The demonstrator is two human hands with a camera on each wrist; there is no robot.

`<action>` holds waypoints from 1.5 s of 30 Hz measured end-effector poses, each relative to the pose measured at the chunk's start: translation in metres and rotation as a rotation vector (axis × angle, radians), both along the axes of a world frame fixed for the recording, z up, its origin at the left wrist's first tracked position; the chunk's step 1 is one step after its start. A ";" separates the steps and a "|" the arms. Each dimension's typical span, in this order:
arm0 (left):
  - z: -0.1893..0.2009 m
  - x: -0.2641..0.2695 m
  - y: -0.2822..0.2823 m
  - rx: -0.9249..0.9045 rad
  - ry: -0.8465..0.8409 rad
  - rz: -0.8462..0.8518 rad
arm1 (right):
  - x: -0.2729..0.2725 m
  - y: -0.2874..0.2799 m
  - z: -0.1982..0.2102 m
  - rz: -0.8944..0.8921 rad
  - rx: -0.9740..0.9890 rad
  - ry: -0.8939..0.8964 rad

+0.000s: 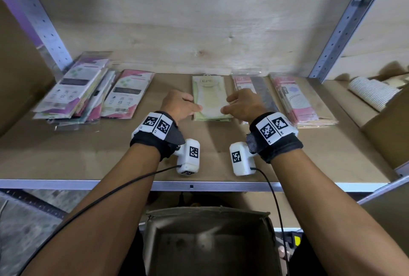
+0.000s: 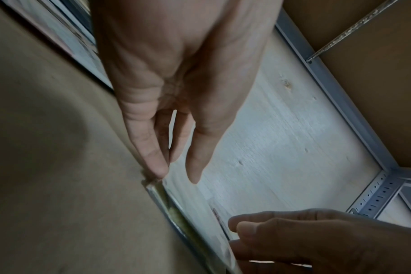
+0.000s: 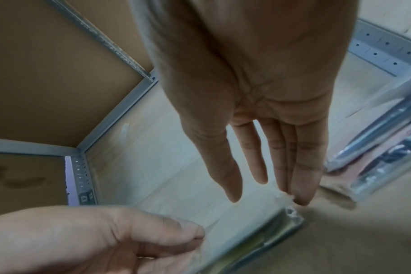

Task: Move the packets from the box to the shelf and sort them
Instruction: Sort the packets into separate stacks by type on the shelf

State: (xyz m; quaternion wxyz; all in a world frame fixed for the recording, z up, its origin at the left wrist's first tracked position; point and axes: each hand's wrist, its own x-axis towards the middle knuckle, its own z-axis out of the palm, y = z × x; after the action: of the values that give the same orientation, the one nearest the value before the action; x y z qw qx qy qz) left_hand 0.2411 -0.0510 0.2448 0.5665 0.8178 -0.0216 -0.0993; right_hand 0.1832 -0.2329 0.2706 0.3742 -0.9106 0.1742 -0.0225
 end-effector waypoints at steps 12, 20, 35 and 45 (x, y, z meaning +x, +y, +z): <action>-0.005 0.005 -0.002 0.057 -0.022 -0.013 | -0.003 0.005 0.002 0.031 -0.016 0.034; -0.005 0.005 -0.002 0.065 -0.023 -0.001 | -0.004 0.004 0.003 0.044 -0.034 0.035; 0.041 0.002 0.137 0.077 -0.215 0.355 | 0.010 0.108 0.026 0.272 0.443 0.013; 0.047 -0.001 0.235 0.017 -0.240 0.392 | 0.093 0.214 0.011 0.259 0.533 0.230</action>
State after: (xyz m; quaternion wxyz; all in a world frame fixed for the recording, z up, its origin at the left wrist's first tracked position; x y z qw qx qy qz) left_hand 0.2399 0.1841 0.2916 0.5615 0.8170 0.0713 0.1105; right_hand 0.2766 -0.0184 0.2818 0.5771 -0.7917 0.0980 0.1749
